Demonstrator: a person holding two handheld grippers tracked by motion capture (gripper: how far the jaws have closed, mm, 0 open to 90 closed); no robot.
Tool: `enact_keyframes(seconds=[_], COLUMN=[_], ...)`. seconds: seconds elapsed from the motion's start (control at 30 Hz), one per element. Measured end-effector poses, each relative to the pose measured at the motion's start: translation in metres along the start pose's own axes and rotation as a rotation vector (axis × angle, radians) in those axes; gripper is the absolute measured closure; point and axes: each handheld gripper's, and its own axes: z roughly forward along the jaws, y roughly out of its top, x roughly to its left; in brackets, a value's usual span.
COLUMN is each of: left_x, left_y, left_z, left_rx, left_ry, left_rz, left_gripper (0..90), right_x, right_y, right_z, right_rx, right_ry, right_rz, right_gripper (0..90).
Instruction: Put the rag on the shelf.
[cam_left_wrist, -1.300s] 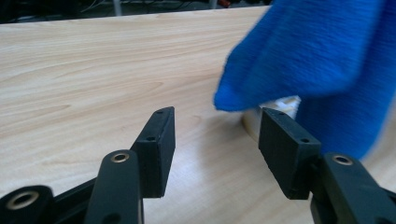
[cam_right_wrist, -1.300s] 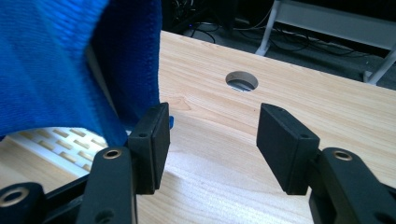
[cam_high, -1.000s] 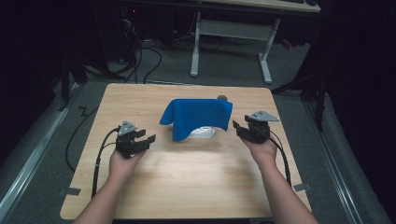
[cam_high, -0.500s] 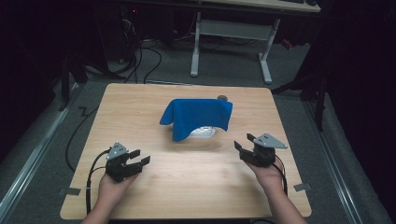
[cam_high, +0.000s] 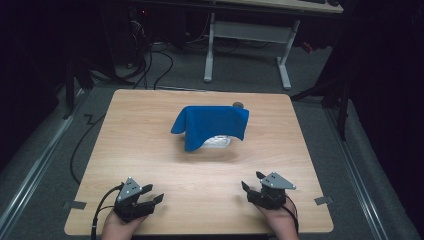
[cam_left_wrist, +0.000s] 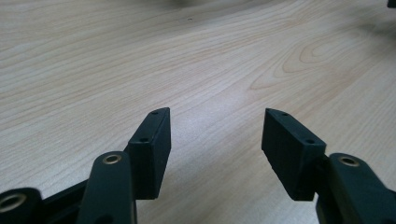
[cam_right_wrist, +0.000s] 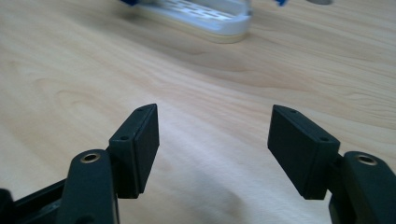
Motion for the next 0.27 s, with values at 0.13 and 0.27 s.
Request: enact_keyframes(seconds=[0.13, 0.27], left_x=[0.0036, 0.0057], left_y=[-0.0002, 0.0000], left_z=[0.0006, 0.0000], left_rx=[-0.001, -0.004], left_ry=[-0.017, -0.010], left_rz=[-0.023, -0.022], left_gripper=[42.3, 42.2], right_x=[0.0039, 0.0002], right_y=[-0.0024, -0.0039], right_z=[0.0041, 0.0046], right_rx=[0.020, 0.012], right_ry=[0.014, 0.016], right_rz=[-0.031, -0.008], right_gripper=[35.2, 34.9])
